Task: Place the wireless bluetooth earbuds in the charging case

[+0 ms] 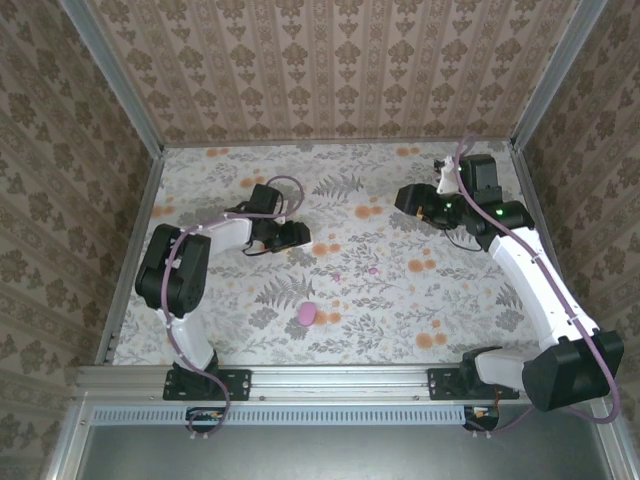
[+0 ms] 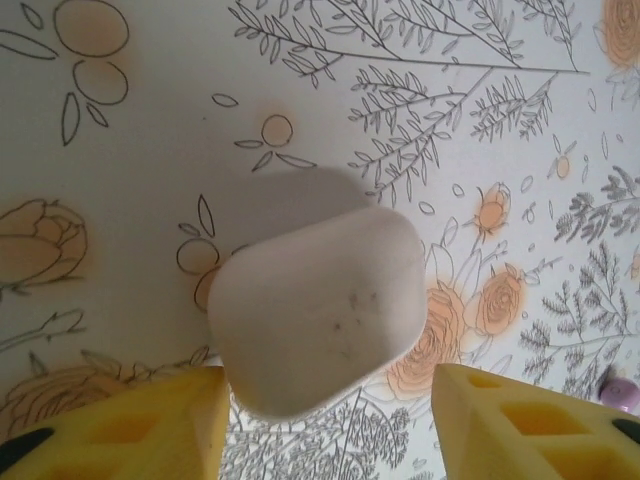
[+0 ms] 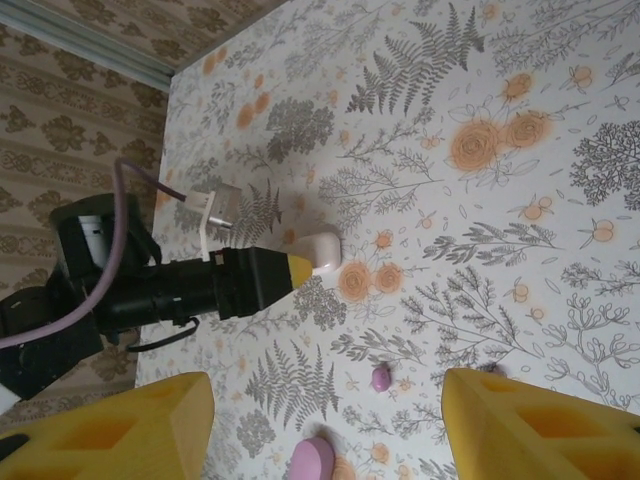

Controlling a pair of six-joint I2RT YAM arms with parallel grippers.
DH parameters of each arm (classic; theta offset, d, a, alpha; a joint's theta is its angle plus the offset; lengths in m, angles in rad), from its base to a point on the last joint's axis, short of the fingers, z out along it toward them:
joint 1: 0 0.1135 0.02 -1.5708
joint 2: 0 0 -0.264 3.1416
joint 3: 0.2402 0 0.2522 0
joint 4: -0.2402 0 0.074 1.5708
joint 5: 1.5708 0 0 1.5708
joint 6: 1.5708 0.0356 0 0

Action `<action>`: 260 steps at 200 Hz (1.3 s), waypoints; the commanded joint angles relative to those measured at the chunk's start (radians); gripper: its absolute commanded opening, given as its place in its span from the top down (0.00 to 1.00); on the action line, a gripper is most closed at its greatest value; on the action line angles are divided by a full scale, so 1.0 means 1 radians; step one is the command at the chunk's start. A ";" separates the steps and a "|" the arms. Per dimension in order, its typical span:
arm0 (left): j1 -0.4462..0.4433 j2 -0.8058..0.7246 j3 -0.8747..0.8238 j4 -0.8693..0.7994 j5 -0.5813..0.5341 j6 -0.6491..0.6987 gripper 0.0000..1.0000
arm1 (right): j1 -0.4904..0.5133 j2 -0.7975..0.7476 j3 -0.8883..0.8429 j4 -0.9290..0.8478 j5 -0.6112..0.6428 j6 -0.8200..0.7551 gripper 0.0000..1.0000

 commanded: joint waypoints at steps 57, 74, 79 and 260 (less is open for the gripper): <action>0.010 -0.224 -0.131 -0.047 -0.130 0.006 0.27 | 0.315 0.107 -0.080 -0.094 0.138 -0.018 0.36; 0.010 -0.331 -0.194 -0.035 -0.173 0.001 0.28 | 0.407 0.139 -0.123 -0.029 0.125 -0.073 0.36; 0.009 -0.366 -0.217 -0.024 -0.177 0.000 0.28 | 0.422 0.145 -0.138 -0.008 0.127 -0.090 0.36; -0.078 -1.078 -0.608 -0.130 -0.417 -0.085 0.31 | 0.709 0.558 -0.140 0.148 -0.054 -0.519 0.50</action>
